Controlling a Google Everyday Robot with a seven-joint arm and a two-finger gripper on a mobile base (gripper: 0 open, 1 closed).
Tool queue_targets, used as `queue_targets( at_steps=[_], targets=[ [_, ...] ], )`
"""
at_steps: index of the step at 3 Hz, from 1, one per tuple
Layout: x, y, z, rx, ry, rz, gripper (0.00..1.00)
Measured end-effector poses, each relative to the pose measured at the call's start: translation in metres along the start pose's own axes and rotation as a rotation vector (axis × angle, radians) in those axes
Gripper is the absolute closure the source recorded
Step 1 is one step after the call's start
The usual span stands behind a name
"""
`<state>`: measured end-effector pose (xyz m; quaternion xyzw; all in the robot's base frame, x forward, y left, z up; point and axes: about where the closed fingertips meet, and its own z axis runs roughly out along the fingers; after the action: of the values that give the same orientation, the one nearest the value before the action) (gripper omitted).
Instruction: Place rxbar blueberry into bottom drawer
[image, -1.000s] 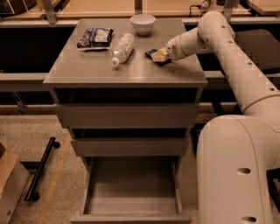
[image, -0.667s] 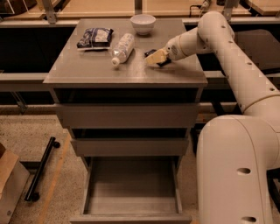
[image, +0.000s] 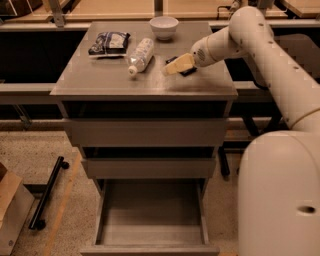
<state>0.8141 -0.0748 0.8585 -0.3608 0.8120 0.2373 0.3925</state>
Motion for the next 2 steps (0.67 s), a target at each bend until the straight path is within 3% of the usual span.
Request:
queue_targets(
  at_steps=[1, 2],
  targets=[
    [-0.012, 0.035, -0.030, 0.017, 0.012, -0.060, 0.00],
    [-0.012, 0.051, -0.043, 0.029, 0.028, -0.081, 0.00]
  ],
)
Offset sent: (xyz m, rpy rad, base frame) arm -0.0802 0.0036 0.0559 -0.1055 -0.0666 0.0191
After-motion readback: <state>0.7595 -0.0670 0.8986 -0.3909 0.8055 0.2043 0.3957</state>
